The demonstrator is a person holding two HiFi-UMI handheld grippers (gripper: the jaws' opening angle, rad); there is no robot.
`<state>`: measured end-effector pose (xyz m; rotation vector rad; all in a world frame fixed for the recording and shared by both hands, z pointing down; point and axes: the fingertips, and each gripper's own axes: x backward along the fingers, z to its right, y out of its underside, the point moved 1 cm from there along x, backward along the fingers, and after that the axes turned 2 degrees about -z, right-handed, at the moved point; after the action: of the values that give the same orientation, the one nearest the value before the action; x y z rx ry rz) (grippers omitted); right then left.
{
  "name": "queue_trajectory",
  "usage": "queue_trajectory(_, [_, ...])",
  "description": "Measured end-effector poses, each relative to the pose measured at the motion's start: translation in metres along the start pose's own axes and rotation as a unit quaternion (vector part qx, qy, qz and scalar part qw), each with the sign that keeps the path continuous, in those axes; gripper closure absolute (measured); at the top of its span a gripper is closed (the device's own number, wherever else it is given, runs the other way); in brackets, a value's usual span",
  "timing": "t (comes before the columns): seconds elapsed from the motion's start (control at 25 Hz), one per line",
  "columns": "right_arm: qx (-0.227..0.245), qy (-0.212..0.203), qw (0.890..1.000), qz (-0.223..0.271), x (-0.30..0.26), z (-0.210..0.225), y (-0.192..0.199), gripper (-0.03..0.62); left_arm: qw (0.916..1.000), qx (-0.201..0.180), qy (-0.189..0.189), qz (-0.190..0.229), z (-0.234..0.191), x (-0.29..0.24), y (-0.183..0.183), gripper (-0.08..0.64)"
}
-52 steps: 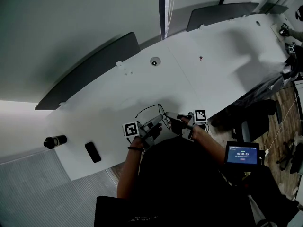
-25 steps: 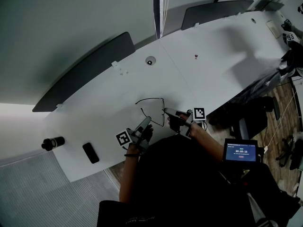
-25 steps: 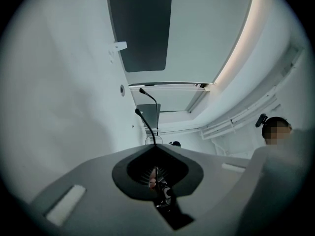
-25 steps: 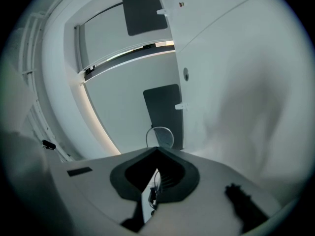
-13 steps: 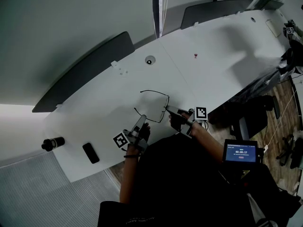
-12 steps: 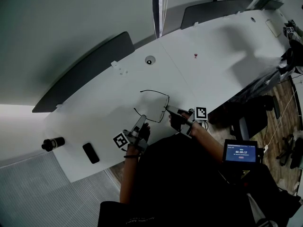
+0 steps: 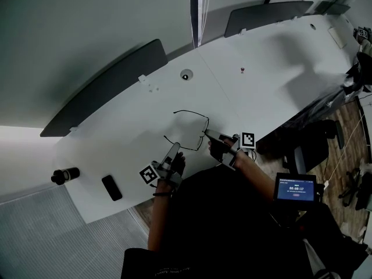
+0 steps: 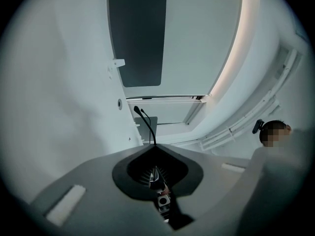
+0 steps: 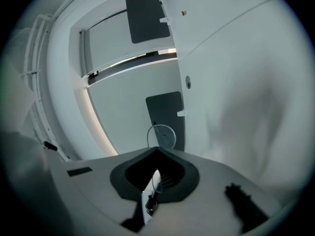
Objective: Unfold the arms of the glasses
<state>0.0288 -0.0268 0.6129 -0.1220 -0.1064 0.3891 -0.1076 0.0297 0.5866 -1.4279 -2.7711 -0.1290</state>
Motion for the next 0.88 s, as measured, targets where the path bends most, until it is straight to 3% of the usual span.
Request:
queue_trajectory(0.32, [0.002, -0.015, 1.0, 0.013, 0.0, -0.008, -0.009, 0.586, 0.9999, 0.007, 0.007, -0.008, 0.004, -0.005, 0.004, 0.545])
queue_trajectory(0.44, [-0.008, -0.025, 1.0, 0.017, 0.0, -0.011, -0.006, 0.586, 1.0, -0.002, 0.008, 0.003, 0.006, 0.003, 0.0, 0.416])
queue_trajectory(0.6, [-0.004, -0.035, 0.999, 0.018, 0.0, -0.016, -0.009, 0.586, 0.9998, -0.019, 0.001, 0.004, 0.001, 0.002, -0.002, 0.371])
queue_trajectory(0.8, [-0.005, -0.034, 0.999, 0.014, 0.007, -0.016, -0.004, 0.586, 0.9997, -0.014, 0.007, 0.018, -0.003, 0.005, 0.001, 0.374])
queue_trajectory(0.88, [-0.006, -0.028, 0.999, 0.015, 0.009, -0.01, -0.005, 0.586, 0.9996, -0.007, 0.007, 0.025, -0.008, 0.008, -0.003, 0.426])
